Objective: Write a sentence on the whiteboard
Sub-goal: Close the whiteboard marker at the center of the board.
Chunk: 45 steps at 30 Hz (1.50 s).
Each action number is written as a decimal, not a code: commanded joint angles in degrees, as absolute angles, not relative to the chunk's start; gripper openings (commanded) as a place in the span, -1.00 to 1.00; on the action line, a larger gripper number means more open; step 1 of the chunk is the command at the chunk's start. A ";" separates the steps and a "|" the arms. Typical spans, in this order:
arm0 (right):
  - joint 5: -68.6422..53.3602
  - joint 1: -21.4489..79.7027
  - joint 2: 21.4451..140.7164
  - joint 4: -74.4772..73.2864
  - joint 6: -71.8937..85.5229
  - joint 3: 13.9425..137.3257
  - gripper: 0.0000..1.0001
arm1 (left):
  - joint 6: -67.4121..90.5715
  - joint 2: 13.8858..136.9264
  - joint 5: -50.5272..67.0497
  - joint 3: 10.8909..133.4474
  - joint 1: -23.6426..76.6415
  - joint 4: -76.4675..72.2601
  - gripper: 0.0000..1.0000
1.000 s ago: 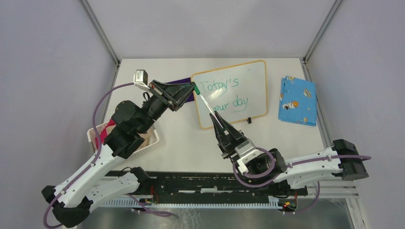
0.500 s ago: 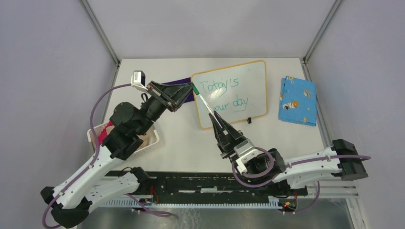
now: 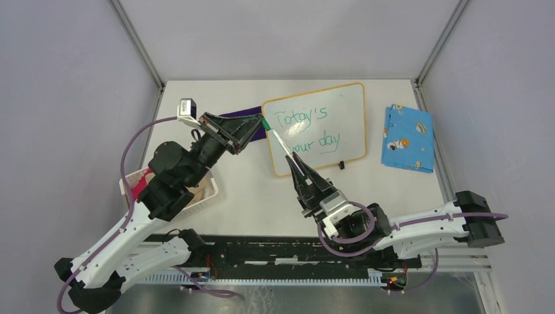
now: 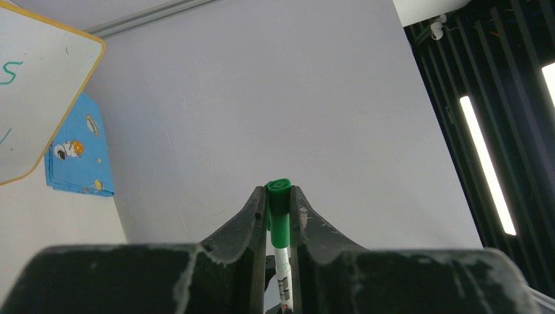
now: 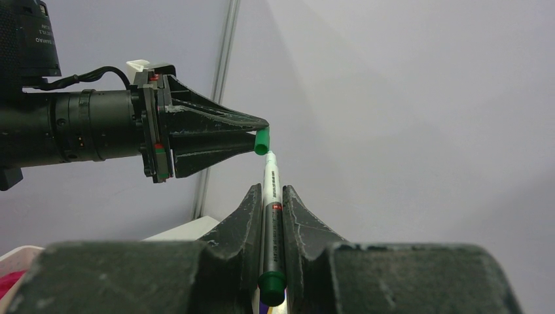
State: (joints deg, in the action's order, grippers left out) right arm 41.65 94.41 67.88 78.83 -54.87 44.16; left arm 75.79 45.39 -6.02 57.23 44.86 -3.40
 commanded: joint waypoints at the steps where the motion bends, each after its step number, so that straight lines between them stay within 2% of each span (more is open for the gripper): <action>1: 41.43 94.75 66.63 80.24 -53.71 46.14 -1.00 | 72.59 45.31 -6.46 58.90 45.26 -5.01 -0.96; 21: 41.13 94.73 66.45 79.41 -52.84 46.19 -1.00 | 72.78 44.36 -9.92 58.09 45.26 -4.13 -0.96; 45: 41.39 94.74 67.63 79.64 -53.24 46.84 -1.00 | 73.06 45.44 -5.79 58.36 45.35 -5.80 -0.96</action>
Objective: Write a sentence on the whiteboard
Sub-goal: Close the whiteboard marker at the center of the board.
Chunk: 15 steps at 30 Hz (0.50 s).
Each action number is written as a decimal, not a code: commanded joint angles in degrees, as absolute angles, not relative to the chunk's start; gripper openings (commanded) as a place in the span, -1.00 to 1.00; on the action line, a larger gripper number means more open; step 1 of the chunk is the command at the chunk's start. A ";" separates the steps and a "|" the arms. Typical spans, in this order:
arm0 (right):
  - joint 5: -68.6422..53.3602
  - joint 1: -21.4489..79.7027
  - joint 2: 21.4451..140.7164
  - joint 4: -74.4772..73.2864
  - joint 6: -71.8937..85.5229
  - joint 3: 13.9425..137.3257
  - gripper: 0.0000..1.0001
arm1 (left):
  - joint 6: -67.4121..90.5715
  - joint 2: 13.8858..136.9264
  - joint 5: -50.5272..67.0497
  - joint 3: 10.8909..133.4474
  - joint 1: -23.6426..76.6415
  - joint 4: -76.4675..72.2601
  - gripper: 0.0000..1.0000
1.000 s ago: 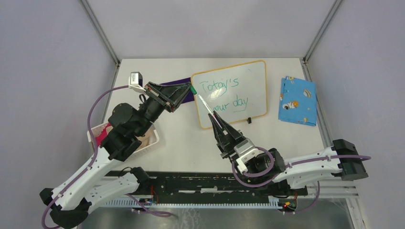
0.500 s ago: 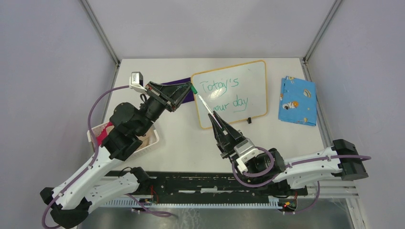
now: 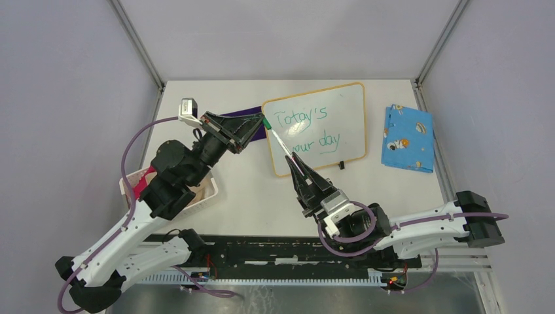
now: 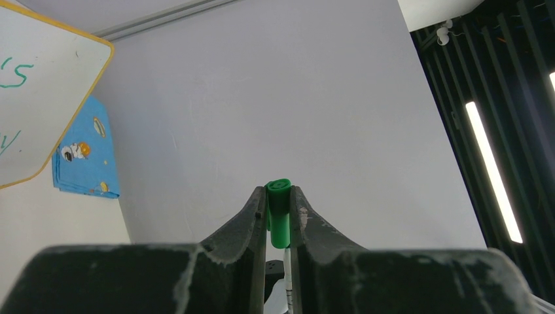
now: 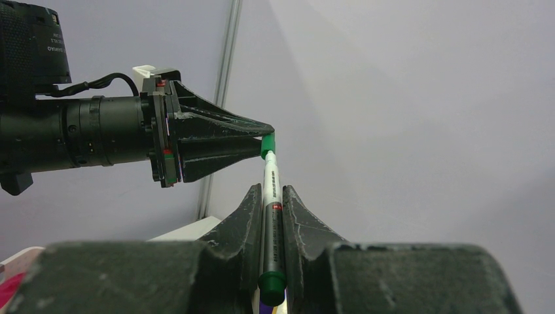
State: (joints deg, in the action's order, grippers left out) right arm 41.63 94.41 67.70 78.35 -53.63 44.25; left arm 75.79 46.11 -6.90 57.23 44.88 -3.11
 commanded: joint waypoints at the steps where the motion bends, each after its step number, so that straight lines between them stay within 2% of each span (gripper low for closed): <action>1: 41.41 94.74 67.67 79.63 -53.35 46.89 -1.00 | 73.11 45.48 -5.65 58.36 45.35 -5.95 -0.96; 15: 41.70 94.67 68.23 79.72 -53.79 47.13 -1.00 | 73.15 44.89 -5.71 58.21 45.44 -6.33 -0.96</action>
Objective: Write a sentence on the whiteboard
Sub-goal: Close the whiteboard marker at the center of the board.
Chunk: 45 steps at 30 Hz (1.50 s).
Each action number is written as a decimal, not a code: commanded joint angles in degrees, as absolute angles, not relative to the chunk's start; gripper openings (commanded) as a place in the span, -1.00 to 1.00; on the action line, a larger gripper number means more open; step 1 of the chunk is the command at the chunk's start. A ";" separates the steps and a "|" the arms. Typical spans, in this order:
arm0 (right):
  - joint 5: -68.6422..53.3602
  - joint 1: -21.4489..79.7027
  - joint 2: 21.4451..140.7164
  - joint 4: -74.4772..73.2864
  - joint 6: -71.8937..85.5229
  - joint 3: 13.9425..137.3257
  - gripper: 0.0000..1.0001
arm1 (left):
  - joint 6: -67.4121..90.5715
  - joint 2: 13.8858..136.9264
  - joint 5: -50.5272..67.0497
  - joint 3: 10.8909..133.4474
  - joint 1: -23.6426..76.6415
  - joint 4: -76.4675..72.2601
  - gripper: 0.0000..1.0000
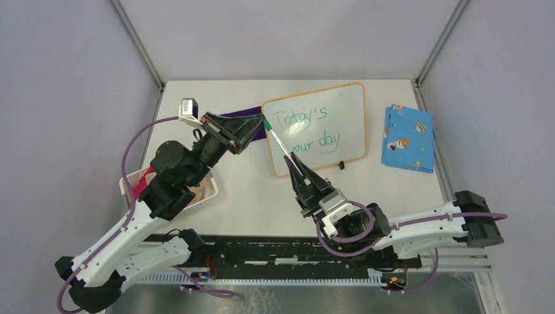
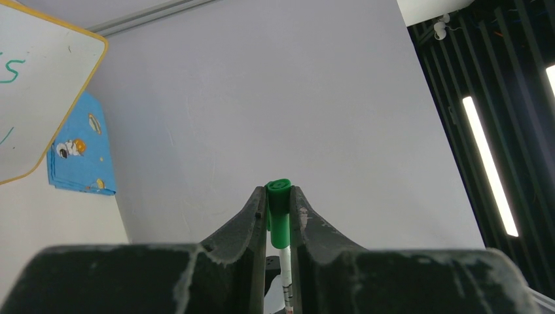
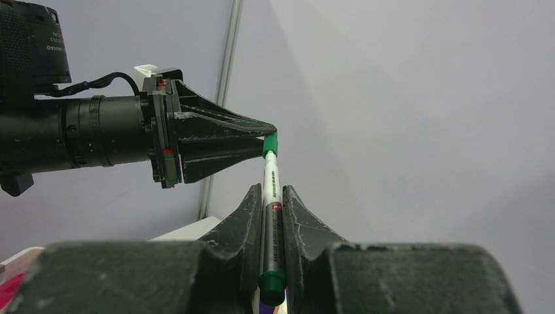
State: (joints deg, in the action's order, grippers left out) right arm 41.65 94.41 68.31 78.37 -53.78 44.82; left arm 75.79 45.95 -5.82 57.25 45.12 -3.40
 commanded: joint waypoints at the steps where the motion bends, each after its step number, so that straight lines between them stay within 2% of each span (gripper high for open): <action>1: 41.69 94.67 68.26 79.65 -53.73 47.18 -1.00 | 73.17 44.71 -6.01 58.12 45.44 -6.33 -0.96; 26: 42.10 93.37 69.97 82.88 -55.75 48.16 -1.00 | 73.33 46.97 -1.66 57.06 47.98 -9.36 -0.96; 37: 43.09 90.29 72.66 90.32 -56.60 47.92 -1.00 | 71.52 49.17 -3.94 55.17 55.38 -15.02 -0.96; 45: 42.99 89.66 72.31 90.30 -55.90 46.85 -1.00 | 67.24 51.79 -3.39 55.33 61.21 -18.03 -0.97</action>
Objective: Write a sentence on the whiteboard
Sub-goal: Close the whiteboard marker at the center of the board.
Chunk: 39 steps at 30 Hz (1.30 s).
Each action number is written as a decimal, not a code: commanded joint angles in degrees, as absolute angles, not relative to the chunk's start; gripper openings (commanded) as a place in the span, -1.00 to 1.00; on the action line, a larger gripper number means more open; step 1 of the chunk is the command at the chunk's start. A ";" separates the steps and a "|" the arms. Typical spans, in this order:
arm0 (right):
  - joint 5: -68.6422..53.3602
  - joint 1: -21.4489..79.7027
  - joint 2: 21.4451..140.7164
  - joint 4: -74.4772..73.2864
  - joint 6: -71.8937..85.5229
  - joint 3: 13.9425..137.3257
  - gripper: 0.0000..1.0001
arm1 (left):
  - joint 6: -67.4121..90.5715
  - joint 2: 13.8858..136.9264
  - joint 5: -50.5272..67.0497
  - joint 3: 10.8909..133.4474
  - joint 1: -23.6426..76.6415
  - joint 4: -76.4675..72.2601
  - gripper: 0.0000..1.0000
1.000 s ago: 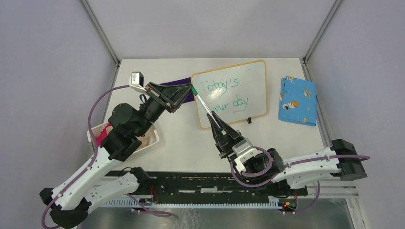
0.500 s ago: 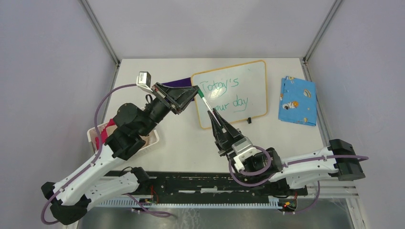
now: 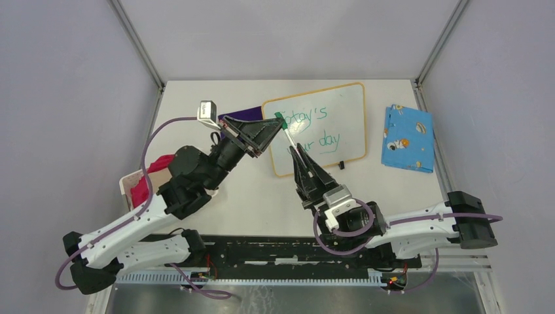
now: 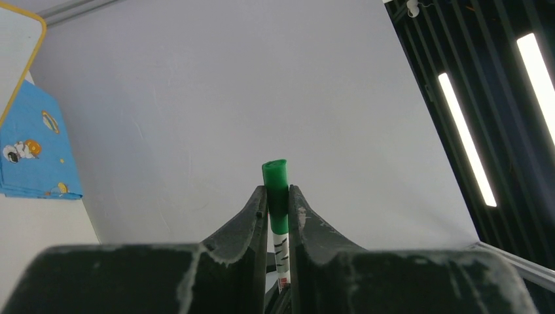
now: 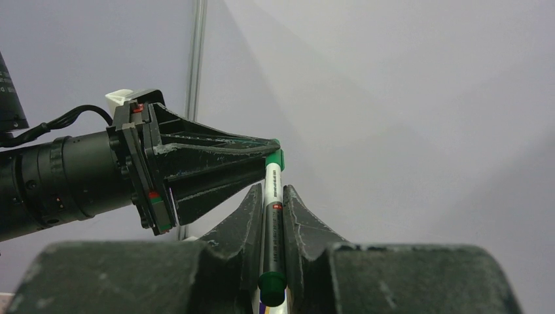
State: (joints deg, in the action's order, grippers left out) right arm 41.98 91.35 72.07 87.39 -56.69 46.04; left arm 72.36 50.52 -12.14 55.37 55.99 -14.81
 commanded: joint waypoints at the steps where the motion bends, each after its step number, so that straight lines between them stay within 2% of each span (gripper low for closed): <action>1: 43.03 89.54 72.18 90.20 -55.74 46.69 -1.00 | 67.00 52.07 -3.50 55.29 61.69 -18.02 -0.96; 15: 42.69 89.04 71.13 89.40 -54.96 45.96 -1.00 | 66.19 51.87 -6.30 53.78 64.00 -17.92 -0.95; 17: 42.23 89.04 70.80 89.06 -54.48 46.03 -1.00 | 66.01 52.10 -5.96 53.79 64.05 -17.59 -0.76; 19: 41.96 89.05 70.44 88.36 -53.79 46.06 -1.00 | 65.65 52.17 -5.71 53.87 64.00 -17.57 -0.38; 21: 41.63 89.03 70.02 87.75 -53.13 46.05 -1.00 | 65.29 51.87 -5.96 53.89 64.07 -17.58 -0.12; 25: 41.02 88.99 69.31 86.99 -52.01 45.80 -1.00 | 64.74 50.74 -8.02 53.96 64.02 -16.10 0.23; 32: 39.31 89.18 65.61 82.41 -47.38 44.19 -1.00 | 60.45 47.44 -15.87 55.18 64.00 -12.23 0.68; 39: 37.91 89.21 63.21 79.30 -44.68 42.90 -1.00 | 54.59 47.14 -23.70 60.77 63.93 -6.72 0.91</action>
State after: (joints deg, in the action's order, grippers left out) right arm 39.81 89.12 64.86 80.95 -47.40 43.38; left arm 61.52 47.29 -17.37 55.75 63.99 -8.97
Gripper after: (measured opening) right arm 0.174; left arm 0.934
